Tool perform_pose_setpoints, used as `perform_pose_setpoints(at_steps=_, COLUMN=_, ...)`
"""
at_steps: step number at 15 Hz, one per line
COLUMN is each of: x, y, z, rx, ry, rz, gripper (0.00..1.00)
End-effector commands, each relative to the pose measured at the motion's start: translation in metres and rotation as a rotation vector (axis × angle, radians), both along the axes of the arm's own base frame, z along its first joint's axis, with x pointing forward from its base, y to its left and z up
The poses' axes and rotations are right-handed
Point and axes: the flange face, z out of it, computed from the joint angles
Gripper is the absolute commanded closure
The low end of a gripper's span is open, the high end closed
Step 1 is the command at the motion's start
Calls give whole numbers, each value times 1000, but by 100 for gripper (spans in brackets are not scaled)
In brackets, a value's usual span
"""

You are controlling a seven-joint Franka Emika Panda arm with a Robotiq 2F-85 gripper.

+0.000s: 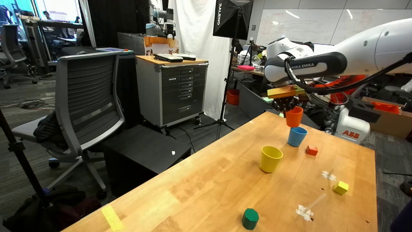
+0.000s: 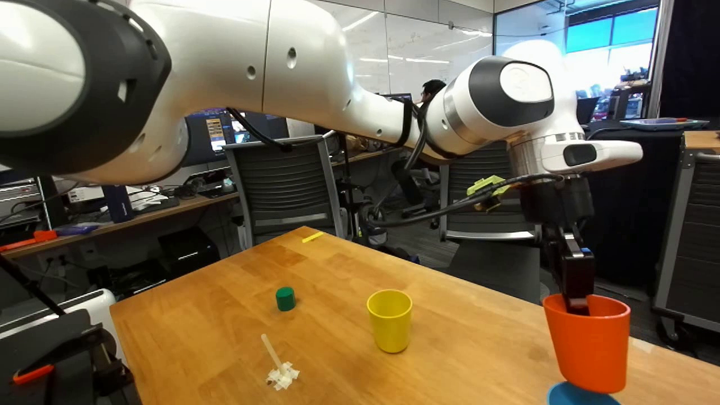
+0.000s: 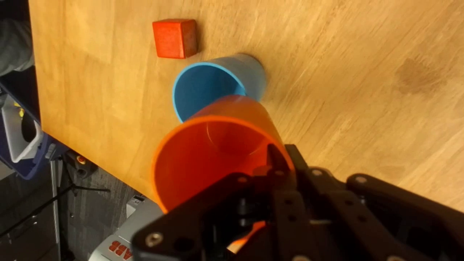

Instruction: Stack the orange cup on top of the blue cup then stack the yellow cup on top of the orange cup

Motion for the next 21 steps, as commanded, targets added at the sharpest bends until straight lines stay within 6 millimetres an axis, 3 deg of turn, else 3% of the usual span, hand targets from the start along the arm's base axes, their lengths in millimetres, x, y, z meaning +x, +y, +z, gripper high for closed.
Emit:
perform_pose_setpoints(at_steps=1, x=-5, y=-1, z=2, rx=14, ry=1, rz=-75, gripper=99)
perform_pose_setpoints(at_steps=12, x=-33, y=-35, z=-33, rx=13, ry=31, rz=-235, gripper=99)
perform_pose_setpoints(at_steps=21, x=-15, y=-39, z=-47, rx=-18, ry=-137, rz=-178, gripper=99)
